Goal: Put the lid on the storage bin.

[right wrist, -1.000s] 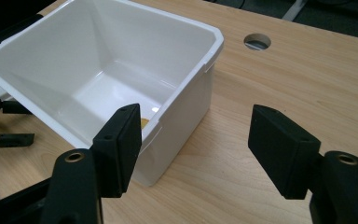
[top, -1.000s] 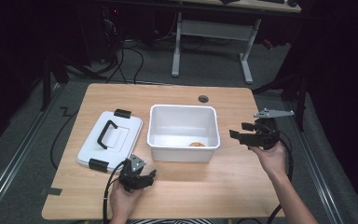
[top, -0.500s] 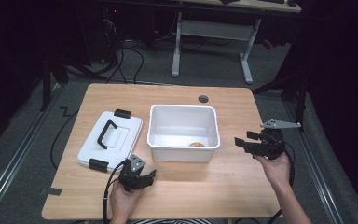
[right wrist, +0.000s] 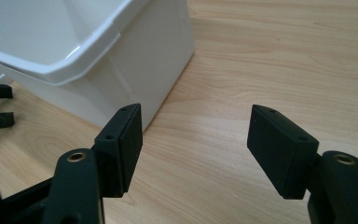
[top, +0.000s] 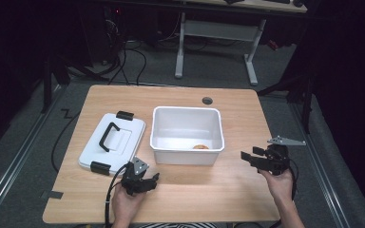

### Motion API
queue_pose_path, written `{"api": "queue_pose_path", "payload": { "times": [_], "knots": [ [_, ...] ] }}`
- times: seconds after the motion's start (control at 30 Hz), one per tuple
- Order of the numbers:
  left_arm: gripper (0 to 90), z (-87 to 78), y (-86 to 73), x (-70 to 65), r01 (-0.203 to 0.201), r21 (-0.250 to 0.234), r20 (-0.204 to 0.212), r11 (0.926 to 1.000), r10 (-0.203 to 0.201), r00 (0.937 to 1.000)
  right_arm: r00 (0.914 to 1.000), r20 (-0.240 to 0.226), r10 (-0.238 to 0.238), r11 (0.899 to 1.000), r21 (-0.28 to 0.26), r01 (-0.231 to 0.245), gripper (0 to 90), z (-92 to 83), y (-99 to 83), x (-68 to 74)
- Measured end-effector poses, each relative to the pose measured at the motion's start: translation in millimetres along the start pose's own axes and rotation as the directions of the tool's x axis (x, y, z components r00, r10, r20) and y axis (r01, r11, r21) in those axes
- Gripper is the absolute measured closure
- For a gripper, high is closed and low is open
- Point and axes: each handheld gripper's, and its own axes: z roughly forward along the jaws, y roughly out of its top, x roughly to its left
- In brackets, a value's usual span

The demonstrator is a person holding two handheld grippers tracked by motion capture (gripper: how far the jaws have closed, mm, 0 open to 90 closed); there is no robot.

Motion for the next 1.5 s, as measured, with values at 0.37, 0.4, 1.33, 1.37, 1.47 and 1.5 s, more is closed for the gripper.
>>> {"api": "queue_pose_path", "payload": {
  "times": [0.37,0.4,1.33,1.37,1.47,1.5],
  "knots": [
    [32.0,0.0,-0.1,-0.2,0.001,0.000,-0.002,1.0000,-0.001,1.0000,0.9987,0.040,0.032,0.999,-0.007,-0.031,36.0,18.7,-30.2,-9.8],
    [32.0,0.0,0.0,-0.1,0.001,0.000,-0.002,1.0000,-0.001,1.0000,0.9984,0.045,0.035,0.999,-0.005,-0.035,36.0,21.1,-33.0,-10.1],
    [29.6,0.1,0.2,1.1,0.022,-0.003,0.014,0.9998,-0.022,0.9997,0.9614,0.263,-0.082,0.996,0.043,0.073,32.2,56.3,-68.5,-6.4],
    [28.7,0.3,0.7,1.1,0.032,-0.002,0.019,0.9995,-0.032,0.9993,0.9614,0.263,-0.082,0.996,0.043,0.073,32.2,56.3,-68.5,-6.3],
    [28.8,-3.2,4.6,4.8,0.063,0.037,0.067,0.9973,-0.065,0.9956,0.9614,0.263,-0.082,0.996,0.043,0.073,32.1,56.3,-68.6,-6.1],
    [31.7,-4.2,5.3,6.2,0.074,0.043,0.090,0.9964,-0.077,0.9929,0.9616,0.262,-0.082,0.996,0.043,0.073,32.1,56.2,-68.7,-6.0]
  ]
}}
